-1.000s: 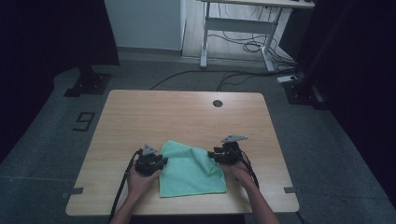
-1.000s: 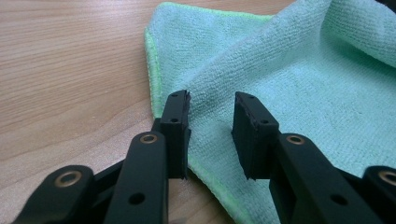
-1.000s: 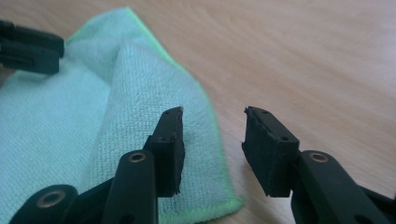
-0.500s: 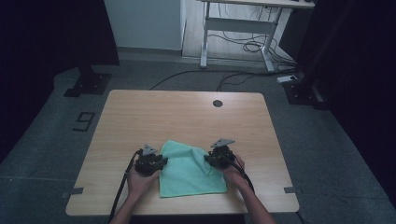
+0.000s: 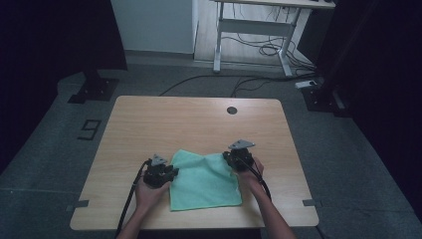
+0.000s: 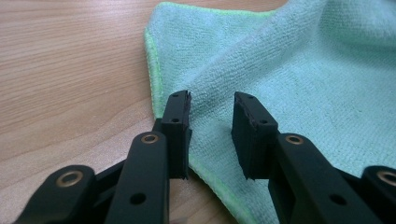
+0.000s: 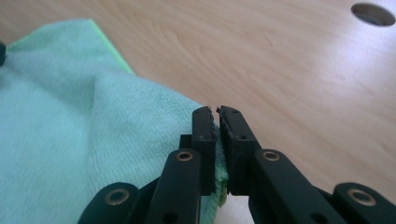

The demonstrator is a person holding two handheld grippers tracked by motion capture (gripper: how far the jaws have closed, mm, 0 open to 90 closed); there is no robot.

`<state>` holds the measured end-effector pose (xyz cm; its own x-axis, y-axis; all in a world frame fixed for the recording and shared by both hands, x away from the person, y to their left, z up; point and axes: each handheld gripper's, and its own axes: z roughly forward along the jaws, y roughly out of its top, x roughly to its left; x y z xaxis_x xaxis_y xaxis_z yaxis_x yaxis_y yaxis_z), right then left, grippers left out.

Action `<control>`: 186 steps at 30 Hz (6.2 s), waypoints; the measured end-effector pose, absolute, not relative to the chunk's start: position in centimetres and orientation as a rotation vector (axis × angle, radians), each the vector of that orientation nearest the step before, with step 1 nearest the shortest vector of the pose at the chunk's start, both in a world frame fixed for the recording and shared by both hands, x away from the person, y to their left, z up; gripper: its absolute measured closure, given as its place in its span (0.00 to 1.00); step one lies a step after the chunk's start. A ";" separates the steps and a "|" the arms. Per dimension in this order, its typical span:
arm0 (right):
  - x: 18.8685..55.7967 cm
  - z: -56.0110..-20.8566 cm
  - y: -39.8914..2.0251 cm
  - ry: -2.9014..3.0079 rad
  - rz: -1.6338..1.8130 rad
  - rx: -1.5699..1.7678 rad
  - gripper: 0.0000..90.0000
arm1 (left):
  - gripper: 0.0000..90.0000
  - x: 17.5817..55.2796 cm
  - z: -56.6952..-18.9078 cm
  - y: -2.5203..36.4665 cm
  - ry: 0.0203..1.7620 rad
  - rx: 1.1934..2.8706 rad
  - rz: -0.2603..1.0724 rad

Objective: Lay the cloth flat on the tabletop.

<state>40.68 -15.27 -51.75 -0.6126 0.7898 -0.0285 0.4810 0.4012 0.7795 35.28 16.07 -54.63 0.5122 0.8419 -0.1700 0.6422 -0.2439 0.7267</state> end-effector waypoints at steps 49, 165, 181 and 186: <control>39.2 -52.2 -16.6 2.232 1.153 1.143 0.62 | 0.65 32.7 -53.5 12.5 1.075 2.034 0.264; 44.9 -54.5 -16.0 2.254 1.171 1.252 0.64 | 0.60 44.7 -53.0 11.7 1.131 2.123 0.433; 38.9 -54.4 -11.8 2.387 1.088 1.144 0.54 | 0.60 44.4 -54.0 11.4 1.148 2.144 0.429; 37.9 -55.1 -13.5 2.301 1.105 1.159 0.54 | 0.60 44.3 -54.1 11.5 1.144 2.135 0.432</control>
